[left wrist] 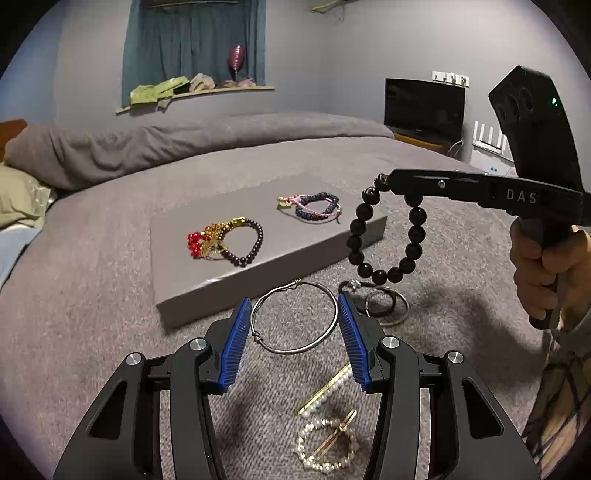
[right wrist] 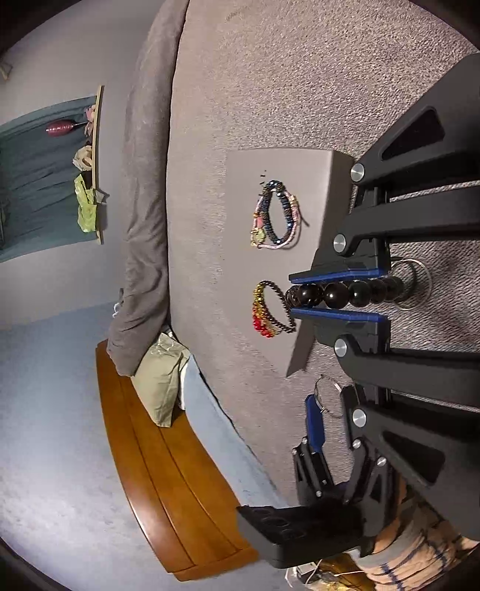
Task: Organize jewelry
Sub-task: 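Grasp the gold hoop earring with the left gripper while the right holds the black bracelet, then lower the hoop and black bracelet onto the box lid and open both grippers, then grasp the pearl bar hair clip with the left gripper while the right approaches the silver hoop, then grasp and lift the silver hoop earring with the right gripper while the left lifts the pearl clip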
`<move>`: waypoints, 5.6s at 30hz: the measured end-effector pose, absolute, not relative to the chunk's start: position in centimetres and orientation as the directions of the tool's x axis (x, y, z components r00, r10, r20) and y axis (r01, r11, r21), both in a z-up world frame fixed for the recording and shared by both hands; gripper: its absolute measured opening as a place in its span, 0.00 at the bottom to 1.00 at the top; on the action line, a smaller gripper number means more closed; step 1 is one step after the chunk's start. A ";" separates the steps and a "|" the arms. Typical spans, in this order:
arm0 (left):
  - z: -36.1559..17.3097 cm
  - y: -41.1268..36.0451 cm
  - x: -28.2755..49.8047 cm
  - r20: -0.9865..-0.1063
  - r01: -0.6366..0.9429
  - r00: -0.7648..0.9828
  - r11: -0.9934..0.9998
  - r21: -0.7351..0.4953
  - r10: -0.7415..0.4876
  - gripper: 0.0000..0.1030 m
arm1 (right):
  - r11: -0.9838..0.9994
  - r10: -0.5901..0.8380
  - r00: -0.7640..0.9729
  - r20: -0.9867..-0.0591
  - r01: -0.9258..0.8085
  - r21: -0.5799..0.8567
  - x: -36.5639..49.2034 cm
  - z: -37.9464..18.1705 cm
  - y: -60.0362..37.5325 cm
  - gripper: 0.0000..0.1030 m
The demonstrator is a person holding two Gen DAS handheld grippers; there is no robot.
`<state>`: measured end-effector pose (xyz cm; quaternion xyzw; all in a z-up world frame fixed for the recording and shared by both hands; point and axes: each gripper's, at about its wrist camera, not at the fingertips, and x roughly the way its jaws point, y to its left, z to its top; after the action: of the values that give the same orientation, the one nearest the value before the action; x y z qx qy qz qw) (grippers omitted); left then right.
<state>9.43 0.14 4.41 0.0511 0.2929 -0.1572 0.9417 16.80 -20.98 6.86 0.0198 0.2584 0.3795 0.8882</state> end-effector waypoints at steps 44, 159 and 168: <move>6.4 2.5 22.2 -0.540 0.206 0.820 0.978 -0.028 -0.188 0.48 | 0.741 0.669 0.629 -0.395 -0.605 0.292 28.5 8.9 -17.9 0.13; 1.1 -2.2 9.3 -0.665 0.459 0.668 0.888 0.015 -0.334 0.06 | 0.778 0.520 0.589 -0.619 -0.625 0.058 15.9 0.1 -19.3 0.46; 2.3 -2.0 10.7 -0.636 0.421 0.699 0.907 -0.004 -0.328 0.06 | 0.781 0.543 0.598 -0.589 -0.617 0.094 16.7 1.3 -19.1 0.46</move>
<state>10.72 -2.03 2.31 0.0710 0.3302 -0.2037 0.9189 16.72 -19.08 1.34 -0.0597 0.3087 0.3253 0.8918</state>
